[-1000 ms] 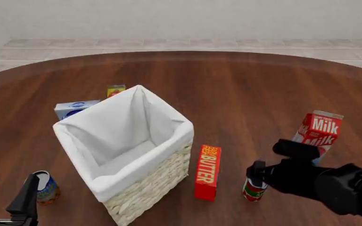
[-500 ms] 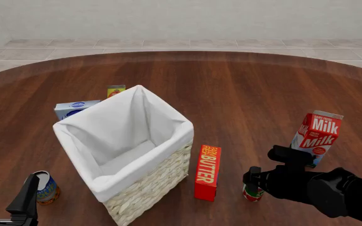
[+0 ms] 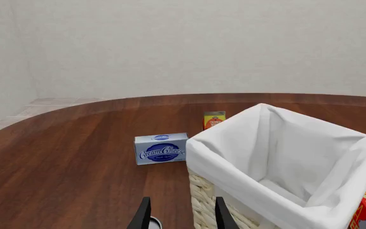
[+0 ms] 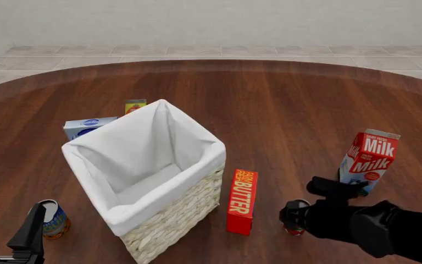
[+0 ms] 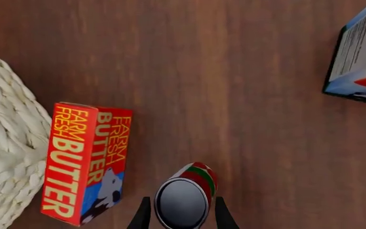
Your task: Pick up the tomato sauce, and put it in the basket.
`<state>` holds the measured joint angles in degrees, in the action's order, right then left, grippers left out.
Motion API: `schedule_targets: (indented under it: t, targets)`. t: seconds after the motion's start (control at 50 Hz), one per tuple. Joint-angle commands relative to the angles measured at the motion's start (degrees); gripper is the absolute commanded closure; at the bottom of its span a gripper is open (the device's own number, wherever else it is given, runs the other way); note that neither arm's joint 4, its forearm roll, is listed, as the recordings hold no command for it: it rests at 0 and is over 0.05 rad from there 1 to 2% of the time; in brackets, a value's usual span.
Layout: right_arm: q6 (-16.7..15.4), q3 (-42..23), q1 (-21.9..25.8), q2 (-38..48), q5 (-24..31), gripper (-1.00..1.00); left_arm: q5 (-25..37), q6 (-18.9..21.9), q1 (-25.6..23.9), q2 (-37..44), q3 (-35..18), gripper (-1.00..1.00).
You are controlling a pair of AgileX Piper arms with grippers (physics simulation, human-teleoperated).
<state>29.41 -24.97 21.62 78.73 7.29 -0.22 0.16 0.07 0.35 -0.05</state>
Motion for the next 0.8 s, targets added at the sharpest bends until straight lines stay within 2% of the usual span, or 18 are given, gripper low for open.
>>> schedule_targets:
  t: [0.02,0.3,0.32,0.6,0.8]
  targets:
    - [0.6,0.3,0.6,2.1,-1.4,-1.00,0.0,0.0,0.0,0.0,0.0,-1.00]
    - [-0.5,-0.6,-0.2,2.4,-0.7,-1.00,0.0,0.0,0.0,0.0,0.0,-1.00]
    - [-0.9,-1.2,0.0,1.9,-0.4,1.00,0.0,0.0,0.0,0.0,0.0,-1.00]
    - [-2.8,-2.4,-1.0,-0.6,3.2,1.00,0.0,0.0,0.0,0.0,0.0,-1.00]
    - [-4.2,-3.3,-1.4,-5.8,8.3,1.00,0.0,0.0,0.0,0.0,0.0,-1.00]
